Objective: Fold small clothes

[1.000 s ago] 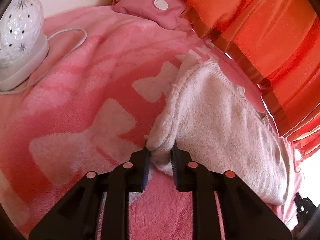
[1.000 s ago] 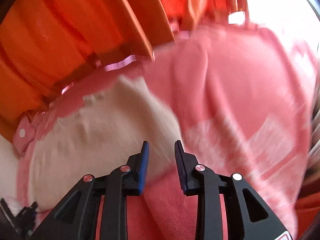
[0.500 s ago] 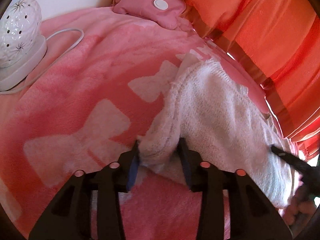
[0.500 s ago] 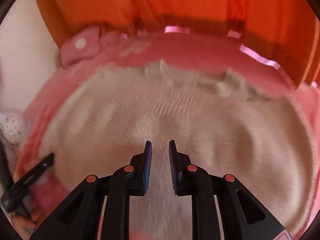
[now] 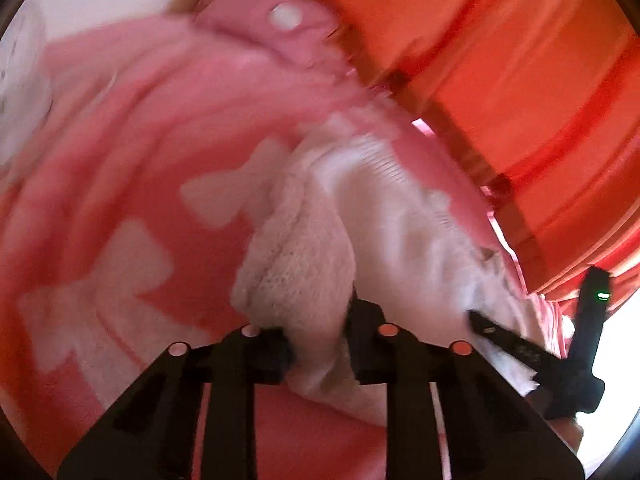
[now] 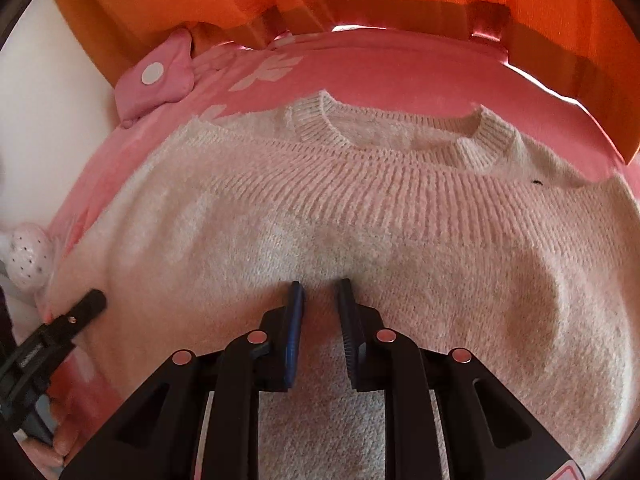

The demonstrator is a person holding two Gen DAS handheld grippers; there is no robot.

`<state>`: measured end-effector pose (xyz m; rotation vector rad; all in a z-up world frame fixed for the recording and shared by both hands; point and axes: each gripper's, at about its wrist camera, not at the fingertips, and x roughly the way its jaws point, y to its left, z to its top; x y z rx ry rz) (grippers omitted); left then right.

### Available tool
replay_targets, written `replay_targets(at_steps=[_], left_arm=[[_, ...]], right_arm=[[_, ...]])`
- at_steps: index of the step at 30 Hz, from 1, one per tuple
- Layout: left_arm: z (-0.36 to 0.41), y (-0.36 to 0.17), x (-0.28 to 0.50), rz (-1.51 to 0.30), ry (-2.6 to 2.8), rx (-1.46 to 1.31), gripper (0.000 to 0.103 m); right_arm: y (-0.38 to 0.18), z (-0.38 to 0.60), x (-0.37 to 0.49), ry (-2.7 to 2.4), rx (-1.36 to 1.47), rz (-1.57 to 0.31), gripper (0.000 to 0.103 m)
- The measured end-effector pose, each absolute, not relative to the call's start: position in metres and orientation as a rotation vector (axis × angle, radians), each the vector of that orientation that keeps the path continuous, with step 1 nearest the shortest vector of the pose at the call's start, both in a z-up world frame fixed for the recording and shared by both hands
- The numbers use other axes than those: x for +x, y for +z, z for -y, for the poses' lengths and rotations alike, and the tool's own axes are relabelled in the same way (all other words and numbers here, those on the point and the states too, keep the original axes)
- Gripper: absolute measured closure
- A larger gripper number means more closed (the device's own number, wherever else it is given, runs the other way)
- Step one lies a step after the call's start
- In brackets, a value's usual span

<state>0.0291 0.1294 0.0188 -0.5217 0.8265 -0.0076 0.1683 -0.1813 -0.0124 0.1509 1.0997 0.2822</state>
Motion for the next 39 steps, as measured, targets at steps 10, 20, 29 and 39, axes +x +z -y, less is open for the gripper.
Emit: replay_targets(at_steps=[10,20,29,39], left_arm=[[0.025,0.142,0.009,-0.593,-0.375,-0.316,0.087],[0.177,0.018,0.007,-0.858,-0.468,-0.054,0.079],[0.127,0.052,-0.036,-0.740,-0.363,0.042,0.017],[0.088,0.001,0.001,-0.932,-0.172,0.023,0.051]], right_arm=[[0.031,0.323,0.135,0.091,0.665,-0.905,0.072],[0.018,0.440,0.078,-0.108,0.848,-0.859,0.058],[0.013,0.402,0.095,0.202,0.894,-0.943,0.036],[0.009,0.363,0.118,0.256,0.804,-0.983,0.084]])
